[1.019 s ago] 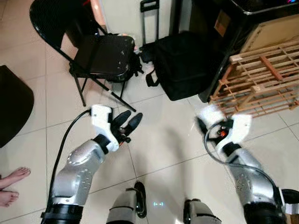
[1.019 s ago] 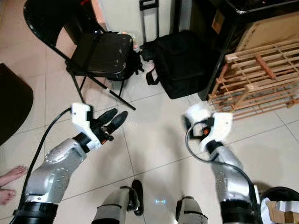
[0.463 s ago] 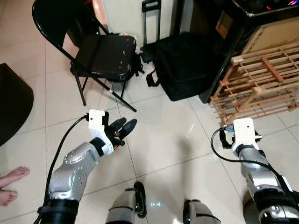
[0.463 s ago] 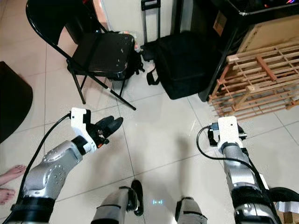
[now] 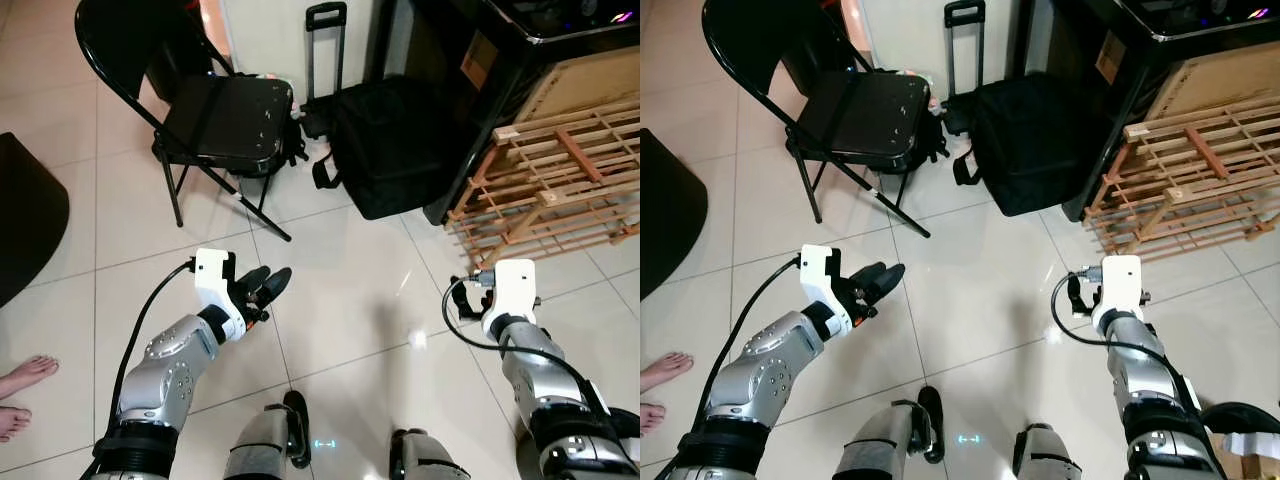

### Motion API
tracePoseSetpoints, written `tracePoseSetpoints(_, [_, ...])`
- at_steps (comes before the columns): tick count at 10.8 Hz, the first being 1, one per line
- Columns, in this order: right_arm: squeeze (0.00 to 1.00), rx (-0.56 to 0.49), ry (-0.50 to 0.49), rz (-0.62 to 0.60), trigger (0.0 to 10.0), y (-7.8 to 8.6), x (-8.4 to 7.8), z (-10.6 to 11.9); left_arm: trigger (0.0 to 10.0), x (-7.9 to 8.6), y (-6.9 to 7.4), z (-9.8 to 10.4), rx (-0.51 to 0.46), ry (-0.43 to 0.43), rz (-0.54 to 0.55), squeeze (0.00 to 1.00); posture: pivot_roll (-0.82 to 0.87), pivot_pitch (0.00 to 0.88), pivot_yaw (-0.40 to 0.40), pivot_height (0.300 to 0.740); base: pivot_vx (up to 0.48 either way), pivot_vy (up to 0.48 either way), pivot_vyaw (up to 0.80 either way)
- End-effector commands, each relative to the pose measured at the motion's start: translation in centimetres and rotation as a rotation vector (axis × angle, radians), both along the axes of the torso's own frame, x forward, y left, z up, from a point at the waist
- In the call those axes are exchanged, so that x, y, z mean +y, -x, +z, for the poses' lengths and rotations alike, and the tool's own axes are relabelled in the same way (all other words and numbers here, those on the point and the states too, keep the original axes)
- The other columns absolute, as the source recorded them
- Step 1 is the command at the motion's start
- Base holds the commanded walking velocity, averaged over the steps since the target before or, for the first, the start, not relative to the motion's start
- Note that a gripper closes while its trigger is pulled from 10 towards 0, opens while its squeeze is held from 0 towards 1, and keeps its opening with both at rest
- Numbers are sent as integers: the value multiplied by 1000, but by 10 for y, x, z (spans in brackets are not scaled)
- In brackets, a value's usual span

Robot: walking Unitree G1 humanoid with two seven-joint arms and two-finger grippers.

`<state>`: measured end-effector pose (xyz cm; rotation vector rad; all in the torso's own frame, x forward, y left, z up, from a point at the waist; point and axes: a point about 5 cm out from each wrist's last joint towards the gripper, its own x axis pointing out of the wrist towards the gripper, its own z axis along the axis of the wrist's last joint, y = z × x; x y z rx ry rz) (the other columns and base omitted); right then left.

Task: Picking trash to rubbish bin

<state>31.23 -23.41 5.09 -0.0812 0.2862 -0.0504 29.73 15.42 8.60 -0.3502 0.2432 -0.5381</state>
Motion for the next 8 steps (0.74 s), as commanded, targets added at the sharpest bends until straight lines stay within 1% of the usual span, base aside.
tracePoseSetpoints(1, [0,-6,-28,-1,10000,1,1,-2,10000,5,-1,-2,-1,-6,34,0,-5,256,35,720,0,0,0])
tracePoseSetpoints(2, [0,-29,-44,5,10000,-1,4,1,10000,8,-4,-1,-18,-19,75,0,-6,257,35,720,0,0,0])
tracePoseSetpoints(3, [0,-80,-64,8,10000,-7,8,11,10000,13,-11,5,-67,-100,161,0,-5,258,38,720,0,0,0])
tracePoseSetpoints(4, [0,-199,-110,21,10000,-16,17,34,10000,17,-19,18,-180,-237,273,0,-4,258,39,720,0,0,0])
tracePoseSetpoints(5, [0,-246,-132,25,10000,-19,21,45,10000,18,-20,24,-215,-260,314,0,-5,258,40,720,0,0,0])
tracePoseSetpoints(6, [0,-341,-144,43,10000,-23,29,68,10000,21,-22,37,-283,-276,406,0,-5,259,41,720,0,0,0])
tracePoseSetpoints(7, [0,-419,-144,62,10000,-24,38,88,10000,21,-21,48,-337,-274,467,0,-1,259,43,720,0,0,0])
tracePoseSetpoints(8, [0,-507,-156,78,10000,-23,50,112,10000,19,-19,62,-411,-296,522,0,4,257,48,720,0,0,0])
